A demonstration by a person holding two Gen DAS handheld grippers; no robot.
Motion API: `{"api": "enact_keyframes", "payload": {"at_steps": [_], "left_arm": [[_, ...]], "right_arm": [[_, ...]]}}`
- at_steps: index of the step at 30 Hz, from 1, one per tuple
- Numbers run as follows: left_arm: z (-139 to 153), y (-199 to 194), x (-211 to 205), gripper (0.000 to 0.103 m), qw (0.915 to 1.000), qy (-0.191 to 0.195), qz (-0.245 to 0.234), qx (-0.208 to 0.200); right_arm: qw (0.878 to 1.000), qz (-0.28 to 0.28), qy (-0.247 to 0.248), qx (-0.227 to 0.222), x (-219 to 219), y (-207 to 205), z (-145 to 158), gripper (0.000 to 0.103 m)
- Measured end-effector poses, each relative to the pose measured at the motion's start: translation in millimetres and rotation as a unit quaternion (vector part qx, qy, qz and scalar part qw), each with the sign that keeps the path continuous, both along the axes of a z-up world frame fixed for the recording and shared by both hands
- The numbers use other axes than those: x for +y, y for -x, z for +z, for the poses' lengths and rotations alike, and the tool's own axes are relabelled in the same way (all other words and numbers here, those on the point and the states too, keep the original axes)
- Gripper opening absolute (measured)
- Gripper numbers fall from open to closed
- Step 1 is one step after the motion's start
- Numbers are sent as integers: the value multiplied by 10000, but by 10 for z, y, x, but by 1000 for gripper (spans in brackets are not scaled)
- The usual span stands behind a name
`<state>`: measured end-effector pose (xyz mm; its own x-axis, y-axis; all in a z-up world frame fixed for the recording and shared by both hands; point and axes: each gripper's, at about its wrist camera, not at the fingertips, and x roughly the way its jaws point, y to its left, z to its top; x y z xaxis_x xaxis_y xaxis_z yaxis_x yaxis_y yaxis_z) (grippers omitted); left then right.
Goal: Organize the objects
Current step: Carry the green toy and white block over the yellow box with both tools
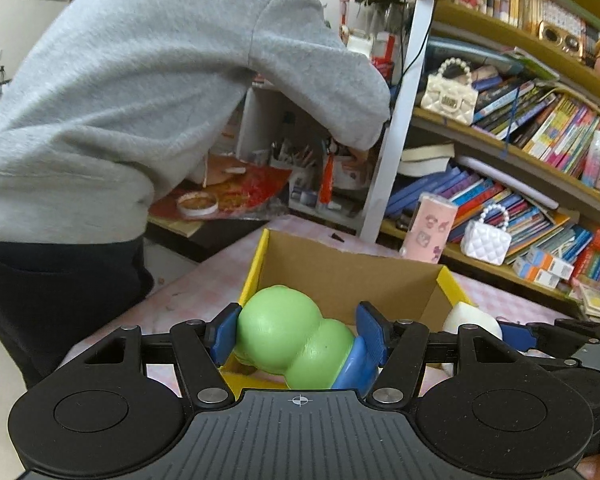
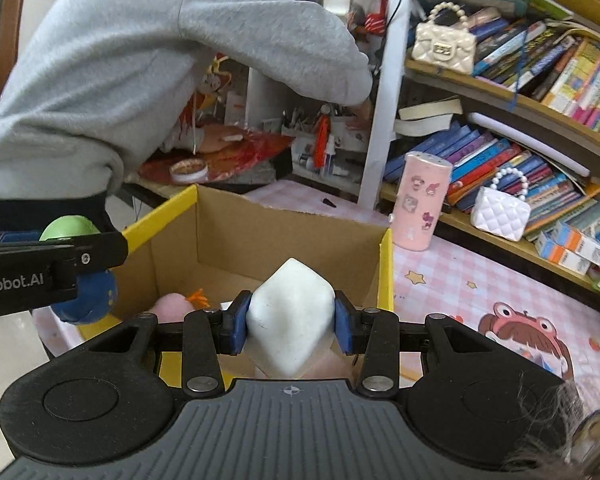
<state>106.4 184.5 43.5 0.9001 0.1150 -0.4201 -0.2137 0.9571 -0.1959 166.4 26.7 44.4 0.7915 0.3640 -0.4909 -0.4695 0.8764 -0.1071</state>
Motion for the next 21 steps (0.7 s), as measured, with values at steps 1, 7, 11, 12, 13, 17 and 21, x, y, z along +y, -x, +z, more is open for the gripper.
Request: {"api": "enact_keyframes", "payload": {"at_steps": [1, 7, 11, 12, 13, 17, 21], "left_arm": [[-25, -62, 5, 62, 10000, -15, -12, 48], [-121, -328, 23, 62, 9995, -143, -56, 258], [-172, -486, 18, 62, 9991, -192, -74, 371], [-184, -528, 9, 62, 9988, -231, -83, 412], [-197, -581, -4, 62, 9985, -276, -88, 474], [-259, -698, -16, 62, 9975, -316, -86, 620], [-309, -775, -64, 63, 9961, -465, -119, 734]], "right_arm": [[10000, 35, 61, 28, 22, -66, -30, 39], [9990, 167, 325, 272, 105, -370, -176, 39], [9975, 301, 497, 397, 154, -540, -221, 39], [9969, 339, 545, 445, 165, -588, -229, 39], [9962, 374, 599, 511, 177, -635, -245, 39], [9933, 376, 813, 729, 216, -808, -338, 39], [9916, 519, 898, 769, 229, -862, -350, 39]]}}
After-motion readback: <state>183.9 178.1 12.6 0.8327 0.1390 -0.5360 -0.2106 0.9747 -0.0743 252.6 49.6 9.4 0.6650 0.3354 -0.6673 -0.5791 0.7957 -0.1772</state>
